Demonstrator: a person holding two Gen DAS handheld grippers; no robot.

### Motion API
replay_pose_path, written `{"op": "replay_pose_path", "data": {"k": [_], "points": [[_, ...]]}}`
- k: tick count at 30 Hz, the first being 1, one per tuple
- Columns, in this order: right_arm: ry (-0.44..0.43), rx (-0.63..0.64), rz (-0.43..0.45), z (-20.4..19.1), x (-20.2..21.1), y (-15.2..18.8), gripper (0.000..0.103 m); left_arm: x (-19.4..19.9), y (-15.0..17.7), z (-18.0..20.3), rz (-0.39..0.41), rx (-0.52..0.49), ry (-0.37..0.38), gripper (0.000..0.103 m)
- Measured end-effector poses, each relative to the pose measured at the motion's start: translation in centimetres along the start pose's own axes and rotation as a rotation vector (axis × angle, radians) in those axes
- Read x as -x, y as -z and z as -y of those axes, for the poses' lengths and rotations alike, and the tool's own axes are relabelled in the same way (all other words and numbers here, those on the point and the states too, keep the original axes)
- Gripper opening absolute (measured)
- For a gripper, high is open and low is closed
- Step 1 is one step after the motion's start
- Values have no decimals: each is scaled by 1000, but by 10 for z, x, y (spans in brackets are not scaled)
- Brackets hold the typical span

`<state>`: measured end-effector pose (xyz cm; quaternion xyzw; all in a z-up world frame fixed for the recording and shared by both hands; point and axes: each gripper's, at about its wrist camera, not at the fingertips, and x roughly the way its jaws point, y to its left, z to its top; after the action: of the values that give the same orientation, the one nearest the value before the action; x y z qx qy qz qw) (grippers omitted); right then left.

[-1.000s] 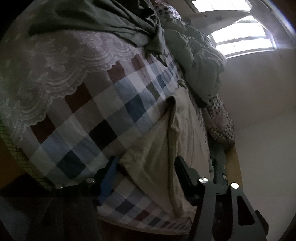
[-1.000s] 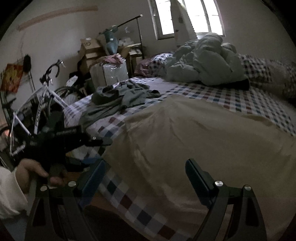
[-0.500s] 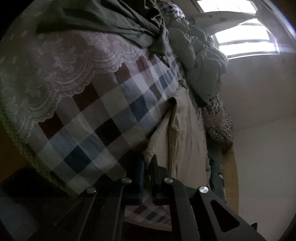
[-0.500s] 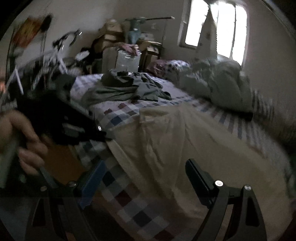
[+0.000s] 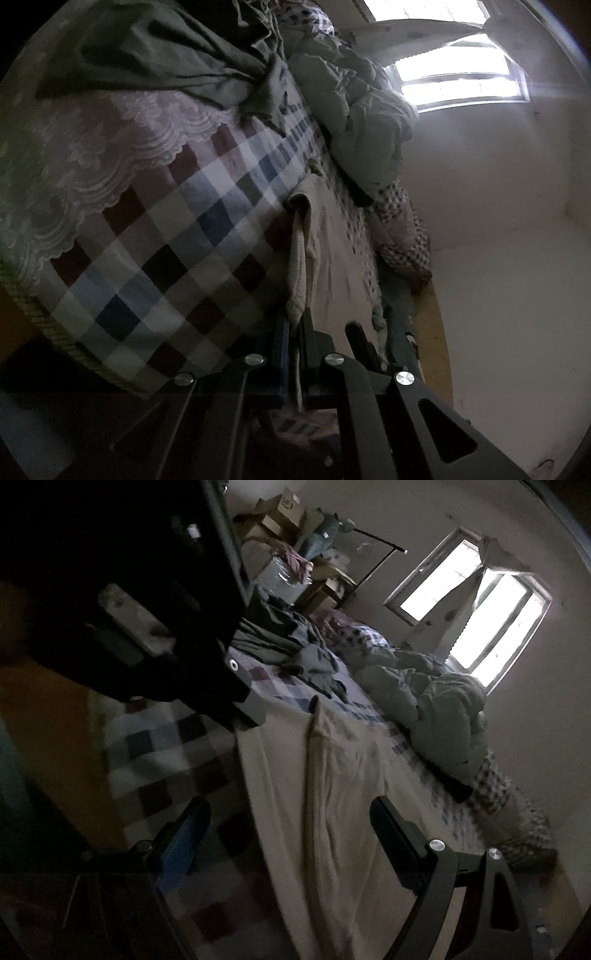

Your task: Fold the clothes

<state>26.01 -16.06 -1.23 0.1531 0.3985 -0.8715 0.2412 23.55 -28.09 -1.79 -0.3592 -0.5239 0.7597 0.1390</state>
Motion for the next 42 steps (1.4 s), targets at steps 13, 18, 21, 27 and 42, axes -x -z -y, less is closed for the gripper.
{"op": "replay_pose_path", "data": {"k": [13,18,21,27,42], "points": [[145,98,-62,-6,-46,-21,45,6,-4,3,5,21,63,2],[155,71,-83,7,-56,-22,7,3,-8,-6,-5,74,81,3],[131,59,-76,14,-53,-25,5,0,-14,-6,-6,101,109,5],[90,-23,-67,40,-42,-32,4,0,-33,-3,39,138,158,73],[-2,-241,-48,114,-13,-46,3,-94,-115,32,-146,32,108,75]]}}
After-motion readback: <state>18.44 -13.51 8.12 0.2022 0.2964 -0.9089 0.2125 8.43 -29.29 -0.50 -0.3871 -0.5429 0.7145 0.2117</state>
